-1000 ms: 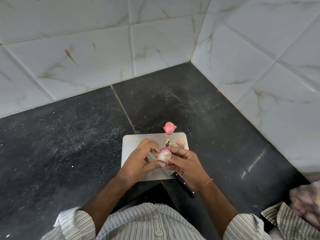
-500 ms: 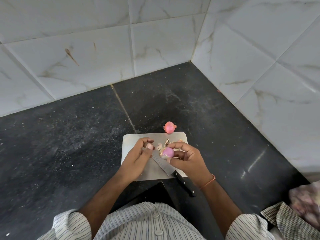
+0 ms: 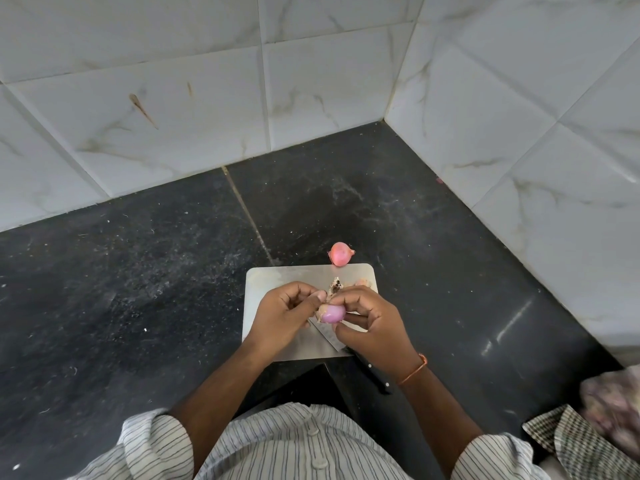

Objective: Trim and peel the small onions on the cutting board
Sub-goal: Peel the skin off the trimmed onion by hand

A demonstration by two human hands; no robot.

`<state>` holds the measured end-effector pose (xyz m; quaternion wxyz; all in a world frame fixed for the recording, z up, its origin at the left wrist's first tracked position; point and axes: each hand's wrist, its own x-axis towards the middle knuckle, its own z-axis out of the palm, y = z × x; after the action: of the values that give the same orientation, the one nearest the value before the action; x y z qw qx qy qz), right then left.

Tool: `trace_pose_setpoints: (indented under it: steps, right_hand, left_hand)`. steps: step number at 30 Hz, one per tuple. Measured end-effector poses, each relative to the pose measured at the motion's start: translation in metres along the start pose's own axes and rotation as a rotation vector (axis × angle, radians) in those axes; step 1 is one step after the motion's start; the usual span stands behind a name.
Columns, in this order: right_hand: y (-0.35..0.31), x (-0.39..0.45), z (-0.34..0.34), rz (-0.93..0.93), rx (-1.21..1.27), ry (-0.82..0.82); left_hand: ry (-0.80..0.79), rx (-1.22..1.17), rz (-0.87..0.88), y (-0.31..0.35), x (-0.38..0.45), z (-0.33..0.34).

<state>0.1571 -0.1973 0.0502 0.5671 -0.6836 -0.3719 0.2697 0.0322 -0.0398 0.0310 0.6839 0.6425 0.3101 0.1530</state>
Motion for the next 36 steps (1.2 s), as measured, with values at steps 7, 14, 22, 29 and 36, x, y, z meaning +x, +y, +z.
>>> trace_pose_setpoints:
  steps: [7,14,22,29,36]
  right_hand:
    - [0.009,-0.001,-0.005,0.053,0.026,0.064]
    - [0.025,-0.005,-0.022,0.230,0.026,0.244]
    - [0.041,0.004,-0.031,0.397,-0.008,0.302]
    - [0.034,0.012,-0.016,0.384,0.054,0.300]
    - [0.030,0.013,0.001,0.324,0.024,0.246]
  left_hand:
    - [0.035,0.137,-0.092,-0.008,0.022,0.007]
    - [-0.161,0.512,-0.129,-0.020,0.070,0.031]
    - [-0.298,0.968,0.042,-0.021,0.084,0.032]
    - [-0.153,0.468,0.151,-0.005,0.046,0.026]
    - [0.000,0.335,0.117,-0.008,0.031,0.012]
